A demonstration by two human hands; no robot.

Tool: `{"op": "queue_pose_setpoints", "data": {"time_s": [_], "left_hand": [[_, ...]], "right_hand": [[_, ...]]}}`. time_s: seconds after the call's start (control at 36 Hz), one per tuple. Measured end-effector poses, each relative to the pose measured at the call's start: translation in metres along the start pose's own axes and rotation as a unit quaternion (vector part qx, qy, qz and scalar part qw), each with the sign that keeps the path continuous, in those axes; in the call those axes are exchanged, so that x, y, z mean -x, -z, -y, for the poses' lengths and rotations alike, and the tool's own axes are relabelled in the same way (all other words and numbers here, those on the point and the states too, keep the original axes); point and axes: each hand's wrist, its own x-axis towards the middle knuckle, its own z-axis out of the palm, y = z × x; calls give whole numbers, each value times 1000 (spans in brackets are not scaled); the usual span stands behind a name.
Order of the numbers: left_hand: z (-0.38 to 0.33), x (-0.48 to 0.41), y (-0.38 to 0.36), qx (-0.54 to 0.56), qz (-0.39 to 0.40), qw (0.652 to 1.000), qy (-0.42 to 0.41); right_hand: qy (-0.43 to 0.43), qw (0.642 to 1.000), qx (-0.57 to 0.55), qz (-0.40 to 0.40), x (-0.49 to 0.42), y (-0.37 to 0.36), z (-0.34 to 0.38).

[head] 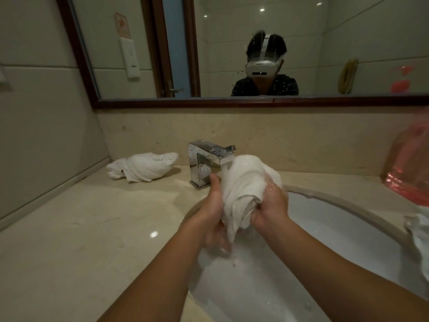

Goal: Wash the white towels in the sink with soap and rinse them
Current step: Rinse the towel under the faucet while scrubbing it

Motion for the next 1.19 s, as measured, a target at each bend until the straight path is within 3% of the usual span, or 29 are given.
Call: {"op": "queue_pose_setpoints", "data": {"time_s": [0.06, 0.11, 0.39, 0.5, 0.64, 0.75, 0.83, 0.97, 1.19], "left_hand": [[-1, 4, -3, 43, 69, 996, 31], [-2, 4, -4, 94, 88, 991, 33], [-12, -8, -4, 247, 3, 964, -95], [-15, -6, 0, 252, -62, 953, -157], [-15, -9, 3, 239, -79, 948, -197], [-15, -8, -3, 249, -55, 945, -206], [-14, -7, -7, 241, -50, 946, -209], [-15, -1, -10, 198, -112, 950, -213], [-12, 3, -16, 161, -67, 970, -170]], "right_hand": [[18, 1000, -8, -3, -2, 0, 5], [34, 999, -10, -7, -5, 3, 8], [47, 996, 69, 4, 5, 8, 4], [66, 987, 142, 36, 2, 9, 10], [44, 983, 177, -6, 9, 11, 10], [10, 986, 168, -17, 8, 18, 14], [-27, 989, 141, 19, 8, 18, 14], [-66, 991, 113, 40, 17, 11, 0], [-20, 993, 100, 59, 19, 13, 2]]}}
